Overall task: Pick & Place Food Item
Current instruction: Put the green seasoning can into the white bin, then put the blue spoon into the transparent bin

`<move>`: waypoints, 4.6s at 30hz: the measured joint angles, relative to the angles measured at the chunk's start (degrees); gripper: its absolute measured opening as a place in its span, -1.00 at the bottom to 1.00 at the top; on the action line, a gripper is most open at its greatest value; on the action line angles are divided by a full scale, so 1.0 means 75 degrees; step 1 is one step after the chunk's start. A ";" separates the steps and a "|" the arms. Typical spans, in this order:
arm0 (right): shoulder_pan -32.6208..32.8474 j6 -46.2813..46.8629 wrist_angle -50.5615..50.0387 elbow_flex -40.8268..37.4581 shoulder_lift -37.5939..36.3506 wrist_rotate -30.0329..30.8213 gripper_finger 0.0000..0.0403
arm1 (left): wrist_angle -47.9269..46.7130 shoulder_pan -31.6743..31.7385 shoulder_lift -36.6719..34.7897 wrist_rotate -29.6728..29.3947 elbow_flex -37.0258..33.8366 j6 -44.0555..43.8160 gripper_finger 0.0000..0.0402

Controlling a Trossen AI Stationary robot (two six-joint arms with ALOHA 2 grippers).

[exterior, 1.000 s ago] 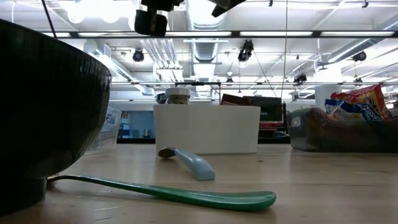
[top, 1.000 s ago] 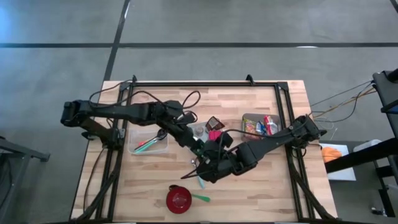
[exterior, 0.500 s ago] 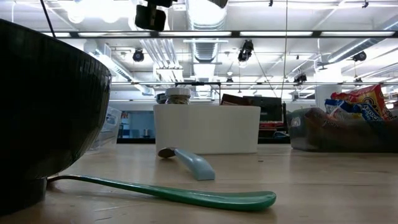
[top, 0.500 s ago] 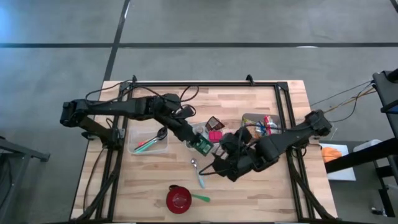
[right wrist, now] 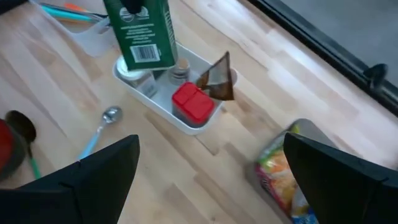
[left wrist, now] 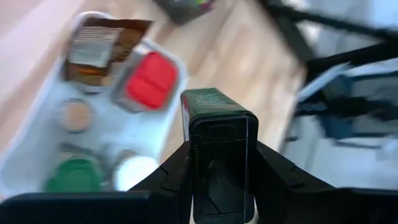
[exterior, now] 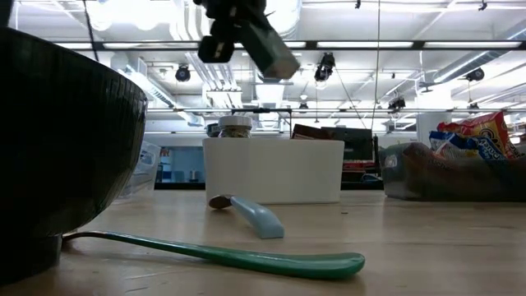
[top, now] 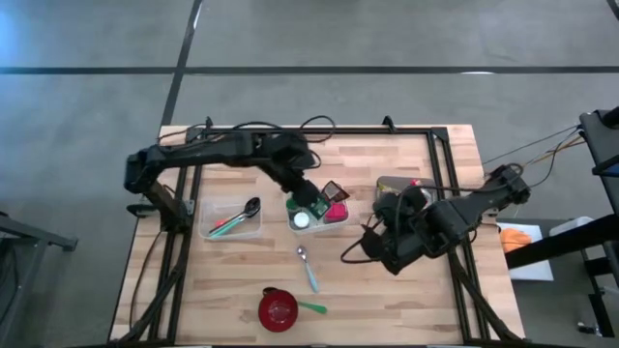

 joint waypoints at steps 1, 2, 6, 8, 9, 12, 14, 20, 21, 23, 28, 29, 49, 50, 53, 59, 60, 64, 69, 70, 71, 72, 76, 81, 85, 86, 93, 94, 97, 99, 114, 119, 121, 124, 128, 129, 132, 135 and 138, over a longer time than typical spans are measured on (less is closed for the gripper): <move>0.0003 0.0011 -0.0040 -0.0001 -0.0066 -0.0002 0.96 | -0.0394 0.0024 0.0225 -0.0142 0.0325 0.0200 -0.44; 0.0006 -0.0013 -0.0008 -0.0013 -0.0140 -0.0003 0.96 | -0.0787 0.0056 0.0441 -0.0313 0.0649 0.0425 -0.44; 0.0043 -0.0283 -0.0021 -0.0035 -0.0430 -0.0021 0.96 | -0.2234 0.0147 0.1317 -0.0974 0.1887 0.1159 -0.44; 0.0051 -0.0422 -0.0012 -0.0035 -0.0578 -0.0023 0.96 | -0.2599 0.0198 0.1637 -0.1208 0.2323 0.0824 -0.44; 0.0054 -0.0467 -0.0016 -0.0035 -0.0638 -0.0020 0.96 | -0.2660 0.0208 0.1773 -0.1281 0.2504 0.0630 -0.44; 0.0054 -0.0601 -0.0010 -0.0038 -0.0825 0.0023 0.96 | -0.2658 0.0215 0.2076 -0.1410 0.2832 0.0061 -0.44; 0.0054 -0.0684 -0.0013 -0.0041 -0.0943 0.0118 0.96 | -0.2655 0.0206 0.2251 -0.1526 0.2972 -0.0316 -0.44; 0.0054 -0.1032 -0.0010 -0.0061 -0.1097 0.0572 0.96 | -0.2711 0.0195 0.2524 -0.1710 0.2955 -0.1314 -0.44; 0.0051 -0.1096 -0.0010 -0.0065 -0.1106 0.0622 0.96 | -0.2705 0.0180 0.2562 -0.1728 0.2942 -0.1418 -0.44; 0.0051 -0.1288 -0.0007 -0.0087 -0.1108 0.0724 0.96 | -0.2684 0.0135 0.2614 -0.1802 0.2924 -0.1612 -0.44; 0.0048 -0.1665 -0.0010 -0.0139 -0.1076 0.0812 0.96 | -0.2687 0.0042 0.2807 -0.1947 0.2918 -0.1718 -0.44; 0.0048 -0.1703 -0.0010 -0.0143 -0.1076 0.0810 0.96 | -0.2687 0.0030 0.2844 -0.1959 0.2918 -0.1757 -0.44; 0.0051 -0.2064 -0.0010 -0.0157 -0.1079 0.0796 0.96 | -0.2639 -0.0189 0.3070 -0.2325 0.2321 -0.1954 -0.44; 0.0051 -0.2064 -0.0010 -0.0157 -0.1079 0.0796 0.96 | -0.2612 -0.0221 0.3070 -0.2322 0.2320 -0.1954 -0.44; 0.0051 -0.2064 -0.0009 -0.0180 -0.1079 0.0796 0.96 | -0.2518 -0.0269 0.3070 -0.2255 0.2323 -0.1919 -0.44; 0.0051 -0.2010 -0.0010 -0.0294 -0.1079 0.0780 0.96 | -0.2466 -0.0266 0.3067 -0.2215 0.2323 -0.1806 -0.44; 0.0051 -0.1986 -0.0008 -0.0327 -0.1080 0.0771 0.96 | -0.2466 -0.0266 0.3066 -0.2216 0.2323 -0.1783 -0.44; 0.0051 -0.1907 -0.0009 -0.0443 -0.1081 0.0695 0.96 | -0.2475 -0.0220 0.2995 -0.2291 0.2318 -0.1662 -0.44; 0.0051 -0.1894 -0.0010 -0.0504 -0.1081 0.0512 0.96 | -0.2656 -0.0105 0.2907 -0.2395 0.2315 -0.1350 -0.44; 0.0051 -0.1895 -0.0010 -0.0504 -0.1081 0.0510 0.96 | -0.2672 -0.0085 0.2907 -0.2446 0.2315 -0.1331 -0.44; 0.0051 -0.1895 -0.0010 -0.0504 -0.1081 0.0510 0.96 | -0.2682 -0.0065 0.2907 -0.2502 0.2315 -0.1319 -0.44; 0.0051 -0.1895 -0.0010 -0.0504 -0.1084 0.0510 0.96 | -0.2676 -0.0048 0.2907 -0.2556 0.2313 -0.1313 -0.44; 0.0051 -0.1918 -0.0010 -0.0504 -0.1084 0.0510 0.96 | -0.2594 -0.0027 0.2853 -0.2585 0.2312 -0.1247 -0.44; 0.0053 -0.1976 -0.0010 -0.0504 -0.1084 0.0510 0.96 | -0.2544 -0.0033 0.2778 -0.2241 0.2312 -0.1147 -0.44; 0.0051 -0.2048 -0.0010 -0.0504 -0.1084 0.0510 0.96 | -0.2539 -0.0116 0.2747 -0.1938 0.2312 -0.1359 -0.44; 0.0051 -0.2063 -0.0010 -0.0504 -0.1084 0.0507 0.96 | -0.2538 -0.0160 0.2747 -0.1925 0.2312 -0.1429 -0.44; 0.0052 -0.2061 -0.0010 -0.0504 -0.1084 0.0510 0.96 | -0.2512 -0.0374 0.2748 -0.1880 0.2312 -0.1432 -0.44; 0.0051 -0.2061 -0.0010 -0.0504 -0.1084 0.0508 0.96 | -0.2511 -0.0374 0.2757 -0.1868 0.2312 -0.1413 -0.44; 0.0053 -0.2049 -0.0010 -0.0504 -0.1084 0.0510 0.96 | -0.2573 -0.0370 0.2807 -0.1871 0.2312 -0.1370 -0.44; 0.0051 -0.2034 -0.0010 -0.0504 -0.1084 0.0510 0.96 | -0.2582 -0.0368 0.2884 -0.1871 0.2312 -0.1277 -0.44; 0.0054 -0.1959 -0.0010 -0.0504 -0.1084 0.0487 0.96 | -0.2552 -0.0368 0.3407 -0.1891 0.2303 -0.1085 -0.44; 0.0051 -0.1970 -0.0012 -0.0537 -0.1084 0.0493 0.96 | -0.2530 -0.0403 0.3618 -0.1813 0.2303 -0.0971 -0.44; 0.0051 -0.1970 -0.0006 -0.0539 -0.1084 0.0494 0.96 | -0.2530 -0.0404 0.3644 -0.1807 0.2303 -0.0960 -0.44; 0.0051 -0.1970 -0.0010 -0.0542 -0.1084 0.0498 0.96 | -0.2432 -0.0409 0.3644 -0.1809 0.2300 -0.0951 -0.44; 0.0051 -0.1968 -0.0009 -0.0554 -0.1084 0.0510 0.96 | -0.2428 -0.0411 0.3644 -0.1807 0.2300 -0.0891 -0.40; 0.0051 -0.1968 -0.0010 -0.0554 -0.1084 0.0510 0.96 | -0.2426 -0.0412 0.3644 -0.1804 0.2300 -0.0820 -0.31; 0.0051 -0.1968 -0.0010 -0.0554 -0.1084 0.0510 0.96 | -0.2425 -0.0415 0.3644 -0.1772 0.2300 -0.0737 0.07; 0.0051 -0.1968 -0.0010 -0.0554 -0.1084 0.0510 0.96 | -0.2425 -0.0415 0.3644 -0.1745 0.2300 -0.0739 0.40; 0.0051 -0.1970 -0.0010 -0.0554 -0.1084 0.0510 0.96 | -0.2425 -0.0415 0.3644 -0.1745 0.2300 -0.0742 0.60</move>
